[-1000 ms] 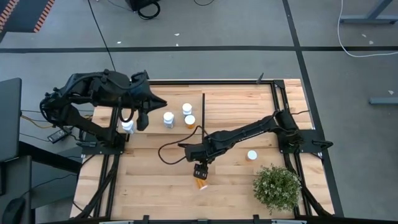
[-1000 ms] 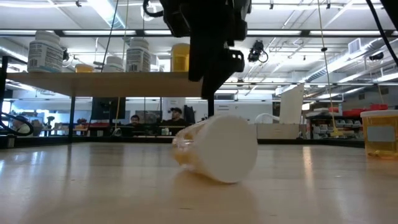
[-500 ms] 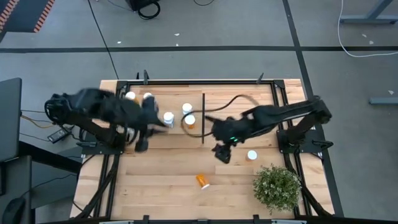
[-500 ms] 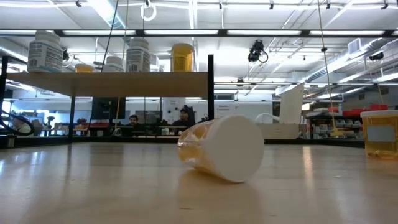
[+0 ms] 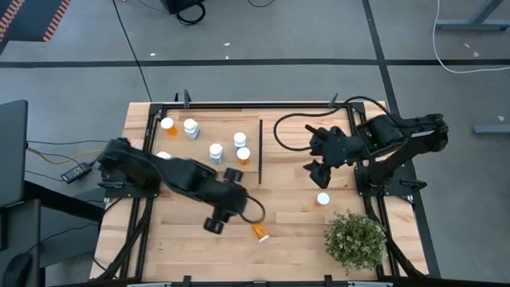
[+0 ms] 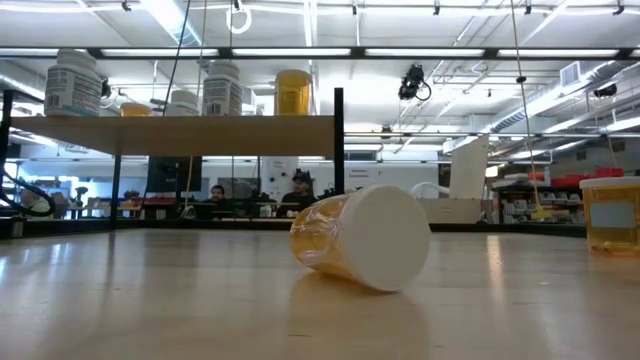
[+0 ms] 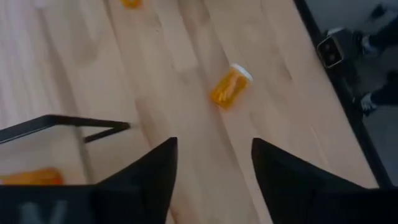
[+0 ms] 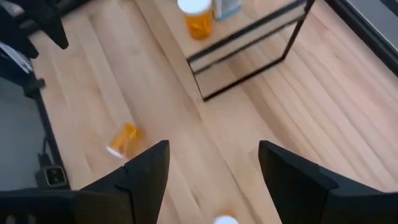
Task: Pick and place medicine bottles onto shelf by color
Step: Put the orange pill bottle on the shelf
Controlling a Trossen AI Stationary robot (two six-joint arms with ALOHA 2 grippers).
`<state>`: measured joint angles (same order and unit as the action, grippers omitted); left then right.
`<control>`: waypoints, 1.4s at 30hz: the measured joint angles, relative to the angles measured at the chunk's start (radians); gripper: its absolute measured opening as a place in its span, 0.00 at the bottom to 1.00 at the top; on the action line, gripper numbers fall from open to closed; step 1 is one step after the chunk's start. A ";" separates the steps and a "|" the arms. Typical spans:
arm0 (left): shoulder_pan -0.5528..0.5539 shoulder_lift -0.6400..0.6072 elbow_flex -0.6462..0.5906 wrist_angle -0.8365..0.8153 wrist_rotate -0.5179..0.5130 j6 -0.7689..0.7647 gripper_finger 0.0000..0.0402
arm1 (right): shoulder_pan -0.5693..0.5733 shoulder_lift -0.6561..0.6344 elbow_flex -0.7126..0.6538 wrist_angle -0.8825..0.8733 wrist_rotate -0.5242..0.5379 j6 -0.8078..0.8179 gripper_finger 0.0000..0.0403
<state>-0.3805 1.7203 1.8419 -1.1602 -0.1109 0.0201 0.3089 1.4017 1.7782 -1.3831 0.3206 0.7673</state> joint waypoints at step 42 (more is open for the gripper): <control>-0.053 0.744 0.456 -0.103 -0.025 0.347 0.69 | 0.195 -0.002 -0.001 -0.188 0.108 0.134 0.63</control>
<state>-0.4335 2.4640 2.2982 -1.2632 -0.1362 0.3670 0.5037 1.3994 1.7775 -1.5715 0.4284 0.9012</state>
